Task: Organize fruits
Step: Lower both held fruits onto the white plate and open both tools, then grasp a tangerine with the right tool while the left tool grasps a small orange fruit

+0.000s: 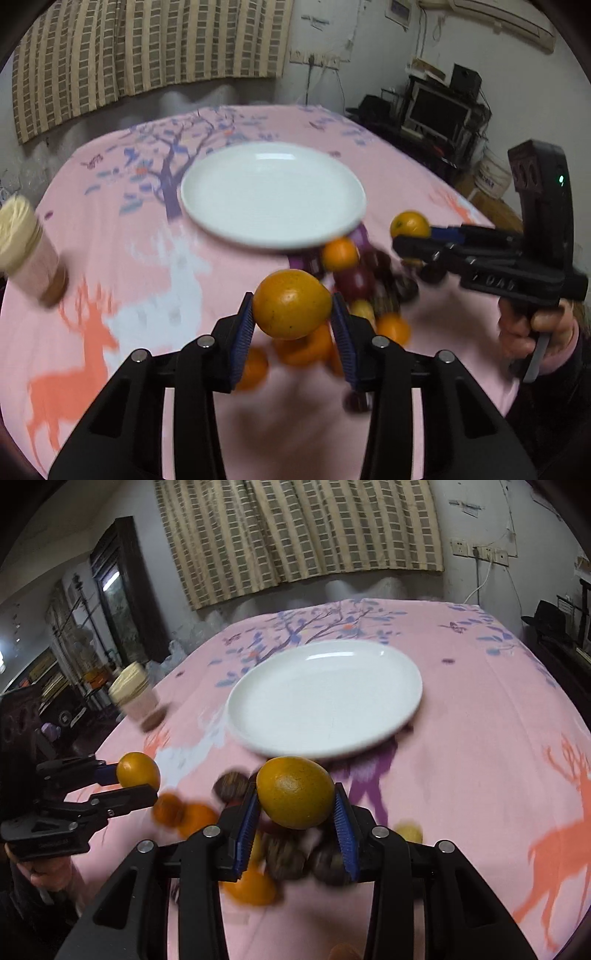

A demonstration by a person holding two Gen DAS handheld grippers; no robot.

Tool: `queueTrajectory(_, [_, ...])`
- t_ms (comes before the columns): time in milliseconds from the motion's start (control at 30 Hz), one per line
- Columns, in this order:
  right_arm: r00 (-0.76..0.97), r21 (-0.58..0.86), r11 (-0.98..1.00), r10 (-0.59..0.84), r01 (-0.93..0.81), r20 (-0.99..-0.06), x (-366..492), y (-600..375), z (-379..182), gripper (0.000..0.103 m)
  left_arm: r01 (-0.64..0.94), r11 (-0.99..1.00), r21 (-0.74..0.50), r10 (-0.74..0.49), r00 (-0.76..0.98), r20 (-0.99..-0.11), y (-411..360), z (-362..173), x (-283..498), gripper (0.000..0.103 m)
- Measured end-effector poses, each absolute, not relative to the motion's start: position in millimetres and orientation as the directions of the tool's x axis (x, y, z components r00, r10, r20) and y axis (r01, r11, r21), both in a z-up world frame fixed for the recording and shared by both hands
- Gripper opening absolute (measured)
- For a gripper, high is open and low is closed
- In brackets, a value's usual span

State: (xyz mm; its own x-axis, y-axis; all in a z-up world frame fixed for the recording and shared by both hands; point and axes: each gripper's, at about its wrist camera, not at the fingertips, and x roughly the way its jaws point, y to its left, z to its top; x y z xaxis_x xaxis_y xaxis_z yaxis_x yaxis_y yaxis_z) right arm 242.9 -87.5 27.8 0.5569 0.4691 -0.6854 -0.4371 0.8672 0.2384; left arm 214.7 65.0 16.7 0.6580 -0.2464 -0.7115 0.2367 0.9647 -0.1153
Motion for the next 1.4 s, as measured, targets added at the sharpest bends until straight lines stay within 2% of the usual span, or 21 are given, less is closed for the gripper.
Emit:
queueTrajectory(100, [0.571,0.215,0.904,0.404,-0.37,-0.715,302,-71,25,0.04,0.198,0.975,-0.102,-0.209,0.657,-0.724,63,20,274,0.04])
queueTrajectory(267, [0.537,0.145,0.937,0.305,-0.319,-0.787,359,-49,4,0.04,0.114,0.99,-0.088,-0.139,0.603,-0.786,61,-4,354,0.04])
queueTrajectory(500, [0.482,0.097,0.936,0.261,-0.338,-0.836,374,-31,-20,0.041,0.075,0.995,-0.072,-0.101,0.527,-0.844,65,-35,388,0.041])
queueTrajectory(567, [0.486,0.084,0.933,0.257,-0.349,-0.835,369,-29,-20,0.057,0.063,0.998,-0.032,-0.061,0.542,-0.838,64,-33,384,0.05])
queueTrajectory(600, [0.498,0.077,0.936,0.251,-0.344,-0.83,367,-30,-17,0.059,0.053,0.999,-0.008,-0.036,0.553,-0.832,64,-30,381,0.056])
queueTrajectory(633, [0.515,0.074,0.938,0.25,-0.338,-0.82,362,-34,-12,0.064,0.038,0.999,0.009,-0.015,0.574,-0.818,66,-24,376,0.069])
queueTrajectory(733, [0.559,0.116,0.935,0.296,-0.334,-0.775,344,-48,9,0.081,0.007,1.0,-0.022,-0.022,0.638,-0.769,81,-4,356,0.095])
queueTrajectory(767, [0.566,0.132,0.932,0.314,-0.338,-0.762,337,-52,13,0.081,-0.011,0.999,-0.035,-0.02,0.66,-0.751,87,2,347,0.097])
queueTrajectory(933, [0.546,0.185,0.886,0.414,-0.424,-0.728,283,-60,13,0.081,-0.045,0.999,-0.03,0.011,0.708,-0.706,108,11,300,0.097])
queueTrajectory(1067, [0.54,0.219,0.851,0.48,-0.477,-0.692,225,-68,12,0.081,-0.057,0.998,-0.023,0.023,0.698,-0.716,123,1,264,0.097])
queueTrajectory(1133, [0.551,0.204,0.84,0.493,-0.502,-0.673,197,-70,12,0.081,-0.046,0.997,-0.055,-0.007,0.699,-0.715,130,-3,249,0.097])
queueTrajectory(1233, [0.549,0.144,0.842,0.459,-0.52,-0.699,172,-64,4,0.081,-0.043,0.995,-0.085,-0.03,0.698,-0.715,138,-9,233,0.097])
queueTrajectory(1300, [0.522,0.142,0.839,0.449,-0.526,-0.725,168,-61,-4,0.075,-0.048,0.995,-0.084,-0.027,0.696,-0.718,140,-15,224,0.097])
queueTrajectory(1400, [0.476,0.17,0.846,0.438,-0.506,-0.762,174,-59,-16,0.055,-0.047,0.994,-0.097,-0.038,0.689,-0.724,143,-21,216,0.097])
